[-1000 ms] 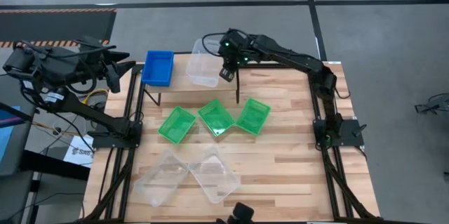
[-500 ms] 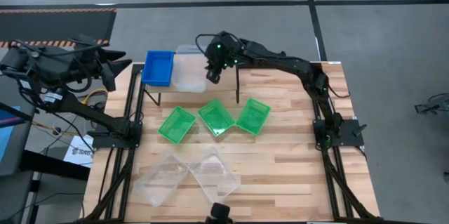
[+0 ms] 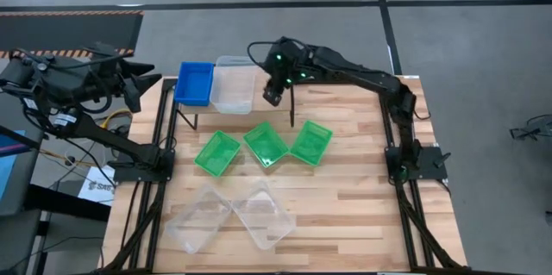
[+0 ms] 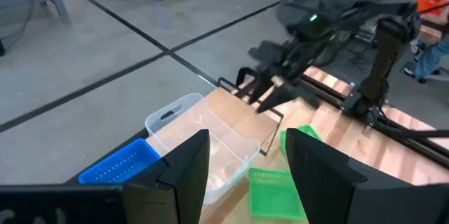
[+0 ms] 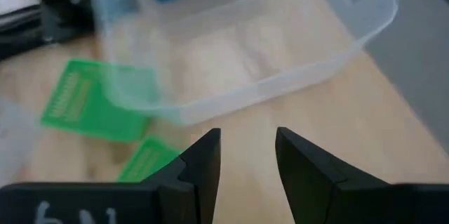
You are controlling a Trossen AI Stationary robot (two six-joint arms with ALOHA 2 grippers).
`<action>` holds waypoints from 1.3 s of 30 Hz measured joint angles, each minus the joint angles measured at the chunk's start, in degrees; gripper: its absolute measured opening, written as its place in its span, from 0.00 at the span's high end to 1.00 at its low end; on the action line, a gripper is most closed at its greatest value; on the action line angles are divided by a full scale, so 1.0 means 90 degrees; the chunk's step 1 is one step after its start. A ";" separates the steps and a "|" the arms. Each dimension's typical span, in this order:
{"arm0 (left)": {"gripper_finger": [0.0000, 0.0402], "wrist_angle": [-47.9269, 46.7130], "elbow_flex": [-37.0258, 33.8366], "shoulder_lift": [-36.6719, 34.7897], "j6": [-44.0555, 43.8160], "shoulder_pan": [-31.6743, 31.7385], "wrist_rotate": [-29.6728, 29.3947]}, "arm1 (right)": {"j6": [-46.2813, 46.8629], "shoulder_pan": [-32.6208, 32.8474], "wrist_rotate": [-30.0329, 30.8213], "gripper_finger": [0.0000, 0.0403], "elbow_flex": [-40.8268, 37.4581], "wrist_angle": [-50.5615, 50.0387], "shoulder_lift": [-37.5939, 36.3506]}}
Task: Stack baskets on shelf by color
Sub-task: Stack the right transparent bin on top of the other transparent bin on the shelf
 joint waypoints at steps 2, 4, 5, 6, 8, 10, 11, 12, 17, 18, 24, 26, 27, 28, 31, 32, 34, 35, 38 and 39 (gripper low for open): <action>0.56 -0.0022 -0.0013 0.0000 -0.0057 0.0000 0.0059 | 0.0313 0.0222 -0.0071 0.60 -0.0007 -0.0572 -0.0158; 0.56 -0.0034 -0.0069 -0.0002 -0.0108 0.0000 0.0150 | 0.0691 0.0554 -0.0099 0.60 -0.0012 -0.0998 -0.0282; 0.56 -0.0023 -0.0106 -0.0002 -0.0130 0.0000 0.0226 | 0.0876 0.0782 -0.0110 0.60 -0.0012 -0.1303 -0.0337; 0.56 -0.0030 -0.0150 -0.0002 -0.0134 0.0000 0.0307 | 0.1014 0.1025 -0.0134 0.60 -0.0012 -0.1544 -0.0390; 0.56 -0.0027 -0.0235 0.0000 -0.0136 0.0000 0.0525 | 0.1087 0.1568 -0.0140 0.60 -0.0012 -0.2065 -0.0445; 0.56 -0.0028 -0.0329 0.0002 -0.0098 0.0000 0.0750 | 0.1066 0.2154 -0.0137 0.60 -0.0015 -0.2491 -0.0437; 0.56 -0.0035 -0.0359 0.0002 -0.0060 0.0000 0.0861 | 0.1060 0.2455 -0.0133 0.60 -0.0025 -0.2542 -0.0418; 0.56 -0.0024 -0.0385 0.0014 -0.0036 0.0000 0.0941 | 0.1062 0.2746 -0.0135 0.60 -0.0036 -0.2509 -0.0378; 0.56 -0.0013 -0.0435 0.0076 -0.0174 0.0000 0.1101 | 0.0826 0.3977 -0.0137 0.58 -0.0184 -0.2072 -0.0226; 0.56 -0.0013 -0.0435 0.0078 -0.0210 0.0000 0.1176 | 0.0758 0.4154 -0.0138 0.56 -0.0222 -0.2004 -0.0193; 0.56 0.0031 -0.0435 0.0080 -0.0667 0.0000 0.1465 | 0.0111 0.4833 -0.0133 0.44 -0.1016 -0.1019 -0.0179; 0.56 0.0031 -0.0435 0.0079 -0.0902 0.0000 0.1462 | 0.0046 0.4949 -0.0134 0.42 -0.1291 -0.0697 -0.0166; 0.56 0.0031 -0.0435 0.0078 -0.1012 0.0000 0.1463 | 0.0028 0.5018 -0.0133 0.41 -0.1431 -0.0387 -0.0167; 0.56 0.0030 -0.0435 0.0079 -0.1102 0.0000 0.1469 | 0.0027 0.5078 -0.0132 0.41 -0.1585 -0.0055 -0.0175; 0.56 0.0028 -0.0435 0.0090 -0.1269 0.0000 0.1601 | 0.0011 0.5276 -0.0122 0.42 -0.2110 0.0763 -0.0173; 0.56 0.0028 -0.0435 0.0091 -0.1279 0.0000 0.1631 | 0.0001 0.5331 -0.0122 0.42 -0.2277 0.1008 -0.0169; 0.56 0.0028 -0.0435 0.0092 -0.1310 0.0000 0.1664 | -0.0015 0.5423 -0.0128 0.42 -0.2531 0.1387 -0.0169; 0.56 0.0028 -0.0435 0.0092 -0.1321 0.0000 0.1664 | -0.0020 0.5459 -0.0125 0.43 -0.2640 0.1529 -0.0170; 0.56 0.0026 -0.0435 0.0092 -0.1324 0.0000 0.1662 | -0.0130 0.5455 -0.0106 0.43 -0.2956 0.1705 -0.0171; 0.56 0.0026 -0.0435 0.0092 -0.1324 0.0000 0.1656 | -0.0176 0.5441 -0.0092 0.43 -0.3052 0.1753 -0.0171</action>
